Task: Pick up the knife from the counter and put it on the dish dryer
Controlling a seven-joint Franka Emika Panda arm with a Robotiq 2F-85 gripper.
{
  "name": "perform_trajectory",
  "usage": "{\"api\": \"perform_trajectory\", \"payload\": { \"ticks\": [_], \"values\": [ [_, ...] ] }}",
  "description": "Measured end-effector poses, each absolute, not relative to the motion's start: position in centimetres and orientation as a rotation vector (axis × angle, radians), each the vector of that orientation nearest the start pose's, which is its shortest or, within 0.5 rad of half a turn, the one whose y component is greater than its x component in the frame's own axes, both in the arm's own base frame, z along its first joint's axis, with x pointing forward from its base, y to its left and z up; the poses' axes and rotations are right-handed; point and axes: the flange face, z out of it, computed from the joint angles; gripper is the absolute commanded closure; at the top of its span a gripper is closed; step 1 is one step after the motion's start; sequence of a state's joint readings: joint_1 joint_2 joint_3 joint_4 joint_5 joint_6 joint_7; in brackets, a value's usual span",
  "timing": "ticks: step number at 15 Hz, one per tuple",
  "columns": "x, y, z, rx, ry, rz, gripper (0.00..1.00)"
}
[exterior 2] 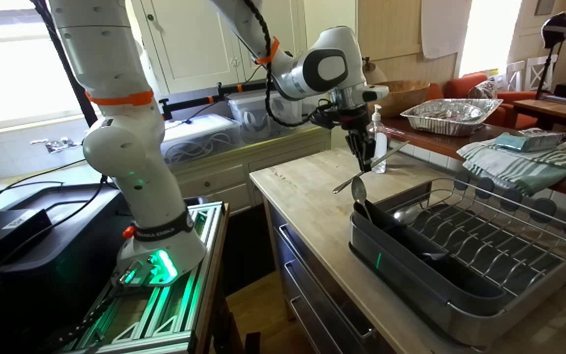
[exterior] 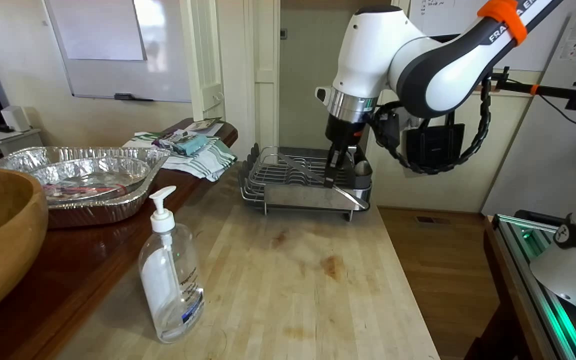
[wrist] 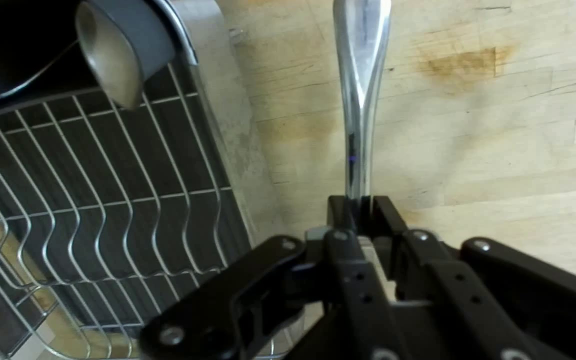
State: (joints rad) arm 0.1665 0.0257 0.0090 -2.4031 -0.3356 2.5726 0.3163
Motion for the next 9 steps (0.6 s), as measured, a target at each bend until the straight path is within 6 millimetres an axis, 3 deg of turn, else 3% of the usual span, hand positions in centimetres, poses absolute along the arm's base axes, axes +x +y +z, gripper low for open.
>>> {"api": "perform_trajectory", "payload": {
  "ticks": [9],
  "values": [
    [48.2, 6.1, 37.0, -3.317, -0.076, -0.301, 0.96]
  ]
}}
